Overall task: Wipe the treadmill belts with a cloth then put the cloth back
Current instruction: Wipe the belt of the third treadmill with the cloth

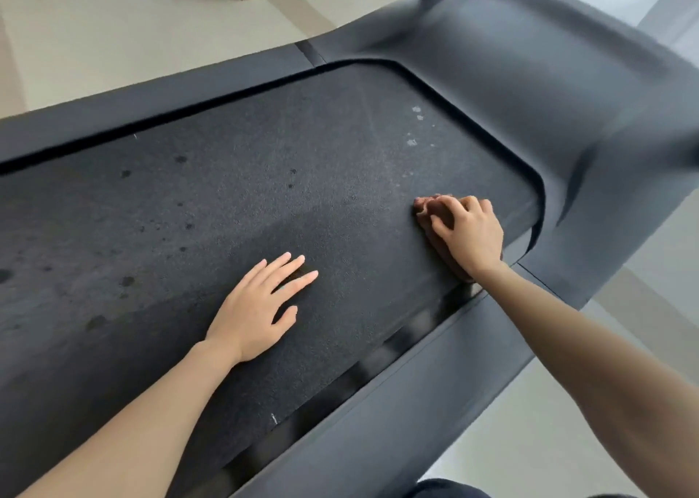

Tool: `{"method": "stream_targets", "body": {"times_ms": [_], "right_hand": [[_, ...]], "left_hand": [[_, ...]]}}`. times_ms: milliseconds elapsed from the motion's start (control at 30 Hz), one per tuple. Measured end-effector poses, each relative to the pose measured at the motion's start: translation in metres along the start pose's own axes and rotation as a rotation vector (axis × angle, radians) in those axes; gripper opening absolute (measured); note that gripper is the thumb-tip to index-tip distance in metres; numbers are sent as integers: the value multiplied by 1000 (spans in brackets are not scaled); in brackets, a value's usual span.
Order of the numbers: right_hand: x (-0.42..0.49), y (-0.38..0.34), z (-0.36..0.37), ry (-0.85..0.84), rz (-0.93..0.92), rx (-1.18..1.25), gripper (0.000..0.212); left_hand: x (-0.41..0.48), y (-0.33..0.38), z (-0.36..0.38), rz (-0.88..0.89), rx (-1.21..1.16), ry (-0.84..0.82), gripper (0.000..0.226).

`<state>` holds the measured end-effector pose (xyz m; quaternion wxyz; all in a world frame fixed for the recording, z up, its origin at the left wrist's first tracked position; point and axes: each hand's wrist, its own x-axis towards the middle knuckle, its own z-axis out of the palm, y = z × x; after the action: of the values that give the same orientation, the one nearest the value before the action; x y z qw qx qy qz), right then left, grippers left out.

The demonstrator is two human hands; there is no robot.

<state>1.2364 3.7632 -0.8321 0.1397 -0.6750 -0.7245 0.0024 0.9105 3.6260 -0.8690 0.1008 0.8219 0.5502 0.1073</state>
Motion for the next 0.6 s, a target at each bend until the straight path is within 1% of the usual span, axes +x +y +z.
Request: {"method": "stream_targets", "body": {"times_ms": [67, 133, 267, 333, 500, 600], "right_hand": [[7, 4, -1, -33, 74, 26, 39], [11, 2, -1, -91, 49, -25, 43], [25, -1, -10, -327, -39, -170, 61], [27, -1, -14, -401, -47, -189, 66], [20, 1, -13, -369, -57, -161, 64], [16, 12, -17, -330, -90, -107, 66]], "left_hand": [[1, 0, 0, -7, 10, -1, 53], [2, -1, 0, -11, 12, -9, 52], [4, 2, -1, -23, 40, -28, 52], [4, 2, -5, -26, 39, -42, 52], [8, 14, -5, -84, 15, -17, 51], [24, 21, -5, -51, 38, -53, 52]]}}
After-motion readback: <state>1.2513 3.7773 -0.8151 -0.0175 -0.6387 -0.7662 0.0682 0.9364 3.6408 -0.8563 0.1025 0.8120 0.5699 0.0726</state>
